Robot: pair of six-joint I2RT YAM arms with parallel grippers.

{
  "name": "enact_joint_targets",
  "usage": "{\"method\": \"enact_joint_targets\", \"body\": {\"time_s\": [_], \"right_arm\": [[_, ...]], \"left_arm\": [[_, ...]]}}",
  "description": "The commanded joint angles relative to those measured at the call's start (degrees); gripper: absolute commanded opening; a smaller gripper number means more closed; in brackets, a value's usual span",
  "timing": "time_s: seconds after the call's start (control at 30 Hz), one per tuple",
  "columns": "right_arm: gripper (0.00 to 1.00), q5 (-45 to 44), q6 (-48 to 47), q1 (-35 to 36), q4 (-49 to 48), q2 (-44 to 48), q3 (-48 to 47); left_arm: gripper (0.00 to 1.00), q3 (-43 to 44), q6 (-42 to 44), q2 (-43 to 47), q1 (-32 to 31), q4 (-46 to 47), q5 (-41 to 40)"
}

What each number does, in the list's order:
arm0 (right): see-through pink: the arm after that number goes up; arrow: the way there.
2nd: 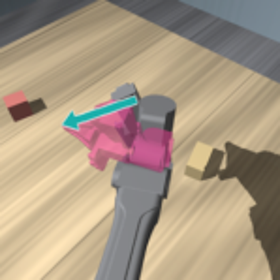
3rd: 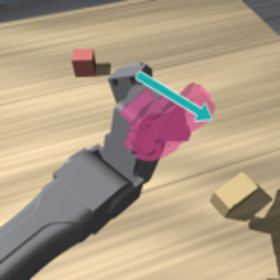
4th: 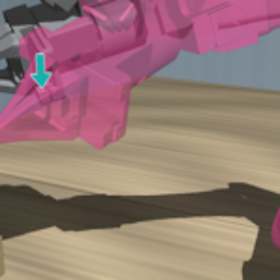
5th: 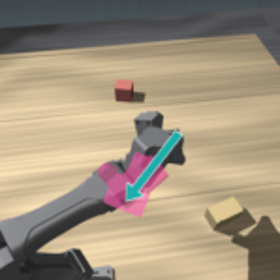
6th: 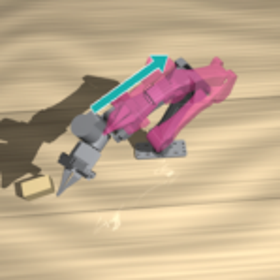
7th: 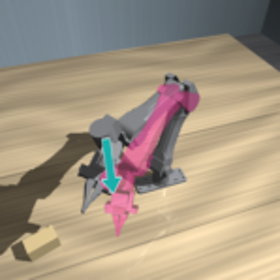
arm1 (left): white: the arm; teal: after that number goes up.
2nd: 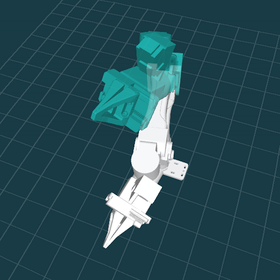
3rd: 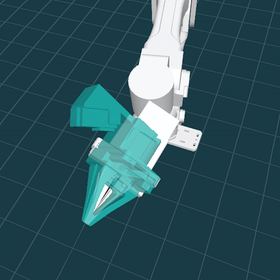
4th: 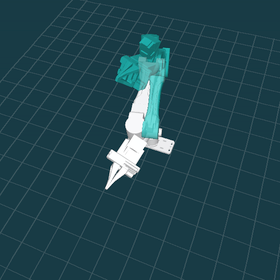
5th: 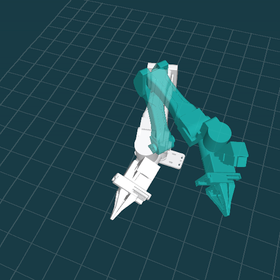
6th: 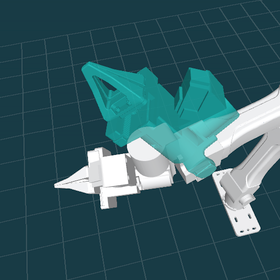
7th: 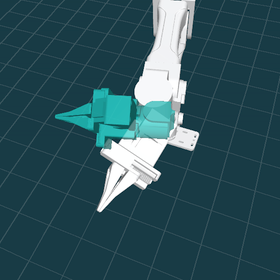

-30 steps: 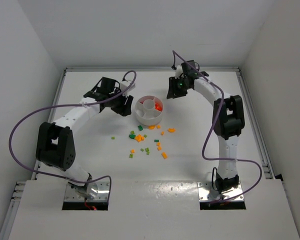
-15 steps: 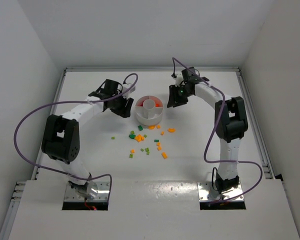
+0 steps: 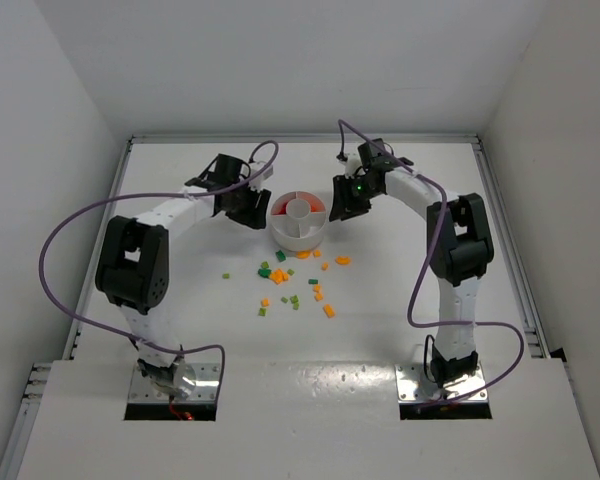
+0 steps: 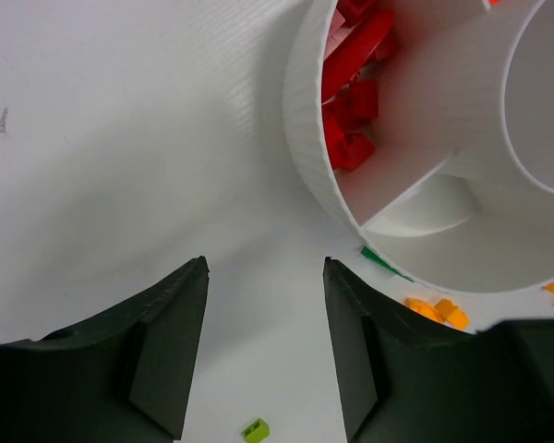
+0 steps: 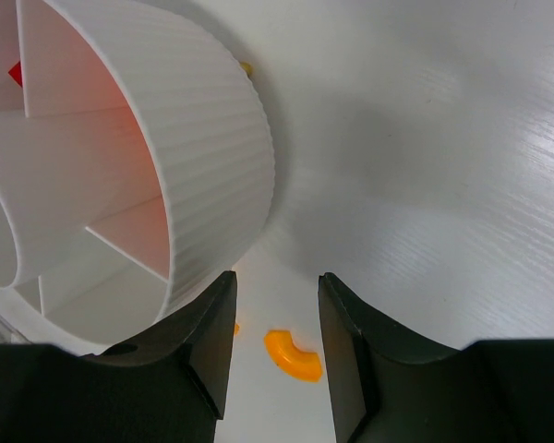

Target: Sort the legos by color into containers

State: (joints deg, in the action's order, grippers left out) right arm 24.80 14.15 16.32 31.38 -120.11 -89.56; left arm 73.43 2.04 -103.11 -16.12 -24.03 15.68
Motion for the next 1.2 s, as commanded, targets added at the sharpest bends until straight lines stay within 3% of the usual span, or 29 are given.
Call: {"method": "enact_joint_targets", "body": {"time_s": [0.0,0.33,0.4,0.5,0.53,0.6,0.7,0.73,0.77,0.83,0.9,0.97,1.17], "right_arm": [[0.41,1.5,-0.3,0.7,-1.6,2.3,0.4],[0.41,-0.2,-1.3,0.7,-0.8,5.7,1.5],[0.41,-3.1,-3.9,-1.0,0.1,8.2,3.8],[0.41,-10.3,-11.4,-1.7,1.3,16.0,9.4],[0.46,-11.4,-13.3,-2.2,0.4,18.3,11.5],[0.51,-12.8,-18.4,-2.3,-0.7,25.0,16.9],[0.73,-15.2,-21.0,-2.3,-4.7,31.8,23.1],[0.93,-17.8,-21.0,-2.3,-6.4,36.4,26.3],[1.00,-19.1,-20.5,-2.3,-10.4,38.4,28.3],[1.00,-17.8,-23.9,-2.3,-10.3,40.7,30.9],[1.00,-9.4,-29.3,-2.3,-4.8,39.4,29.9],[1.00,-8.5,-33.5,-1.2,-1.2,37.7,28.3],[1.00,-6.1,-34.4,-1.2,0.1,34.3,26.0]], "left_arm": [[0.58,2.8,-1.3,-0.4,0.1,2.1,1.3],[0.58,2.9,-1.3,0.2,0.1,2.1,-1.3],[0.62,-0.2,-0.6,5.3,1.3,2.1,-1.4],[0.79,-6.5,3.3,12.4,3.5,2.1,-0.7],[0.99,-7.9,4.4,16.4,3.5,2.1,-0.7],[0.99,-10.9,5.8,19.3,3.5,0.8,-2.6],[0.99,-11.5,3.4,22.6,4.2,-2.2,-3.2],[0.99,-12.2,2.4,23.6,4.8,-2.8,-3.2],[0.99,-13.0,1.9,24.7,4.8,-2.8,-2.7],[0.99,-16.4,1.9,29.0,6.0,0.2,1.0],[0.99,-19.1,1.9,32.3,6.0,2.6,1.9],[0.99,-21.0,1.9,35.3,6.0,3.4,1.9],[0.99,-16.0,6.6,32.8,7.2,-5.7,7.7]]}}
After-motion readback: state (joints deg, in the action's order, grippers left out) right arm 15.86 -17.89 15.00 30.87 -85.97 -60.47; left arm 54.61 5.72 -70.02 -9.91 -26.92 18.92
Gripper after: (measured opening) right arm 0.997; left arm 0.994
